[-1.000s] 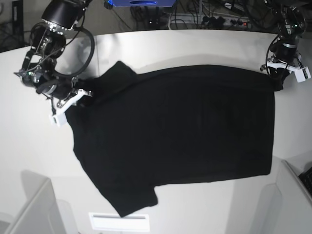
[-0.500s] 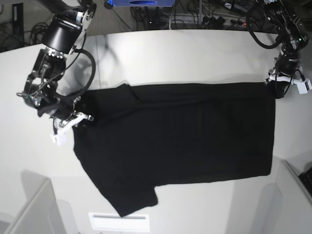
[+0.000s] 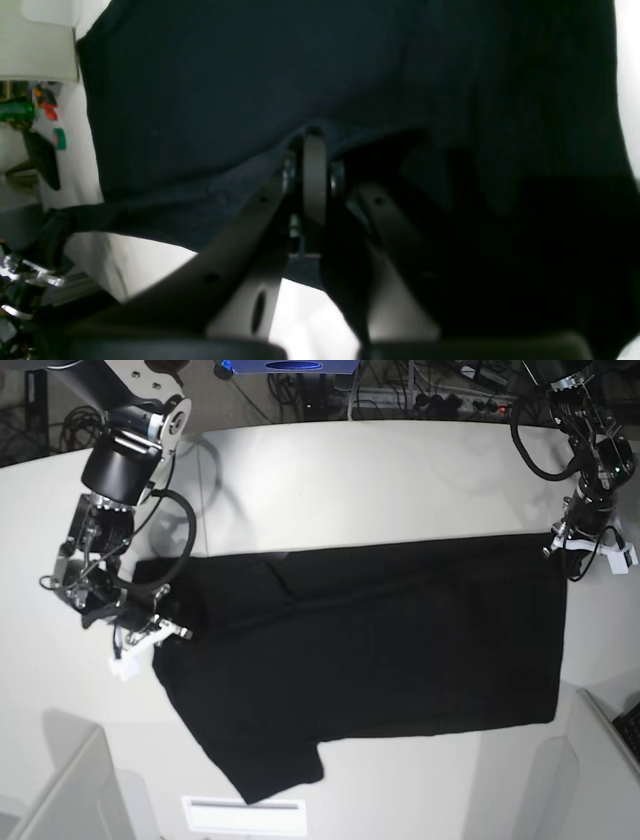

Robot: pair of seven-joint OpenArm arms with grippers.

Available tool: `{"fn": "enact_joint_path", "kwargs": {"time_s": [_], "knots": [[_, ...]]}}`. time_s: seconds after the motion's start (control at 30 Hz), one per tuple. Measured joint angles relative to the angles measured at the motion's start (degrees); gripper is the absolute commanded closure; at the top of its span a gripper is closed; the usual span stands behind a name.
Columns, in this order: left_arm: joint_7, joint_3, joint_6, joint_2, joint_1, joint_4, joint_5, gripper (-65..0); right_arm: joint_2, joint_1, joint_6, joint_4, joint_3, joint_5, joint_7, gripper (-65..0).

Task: Fold the T-shirt properly
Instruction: 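Lift both shoulder corners and drag the shirt toward the robot, then pull both held corners further toward the robot, straightening the shirt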

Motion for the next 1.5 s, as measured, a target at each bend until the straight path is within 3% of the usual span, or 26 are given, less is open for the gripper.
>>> {"fn": "enact_joint_path", "kwargs": {"time_s": [0.37,0.73,0.9,1.03,1.07,1.13,1.23,1.37,1.5], "knots": [[0.1,1.2,-0.1,-1.5,-4.2,-3.5,-0.4,0.0,1.7,0.8,0.0,-6.9,-7.0,0.3,7.9,0.0],[0.0,1.2,0.0,-2.0,-7.9,-5.5,-0.2,0.0,2.0,1.8,0.0,-6.8,-7.0,0.2,8.9,0.0],[0.0,4.2,0.0,-1.8,-10.3,-7.0,6.2,0.0,2.0,1.8,-0.2,-6.8,-7.0,0.2,9.9,0.0],[0.0,3.8,-0.2,-1.4,-10.3,-7.0,7.6,-0.5,2.1,1.9,-3.6,-6.8,-7.2,0.2,9.9,0.0],[0.0,3.8,-0.2,-1.6,-10.3,-7.0,7.6,-5.8,2.2,1.9,-3.7,-6.8,-7.1,0.2,9.9,0.0],[-0.1,3.8,-0.1,-1.8,-10.4,-7.0,7.6,-16.9,2.1,1.9,-3.7,-6.8,-7.1,0.2,9.9,-14.0],[0.0,2.8,-0.3,-1.7,-10.4,-6.5,7.4,-39.2,2.0,1.7,-3.7,-6.0,-7.1,0.4,9.9,-36.3],[0.0,-2.9,-0.2,-1.4,-10.4,-5.4,7.5,-60.2,1.2,0.3,-3.6,-1.6,-0.6,0.8,10.1,-33.2],[0.1,-7.0,0.0,-1.4,-10.1,-2.3,7.7,-63.2,1.8,-0.8,-3.7,3.1,3.6,0.1,9.9,-32.0]]}}
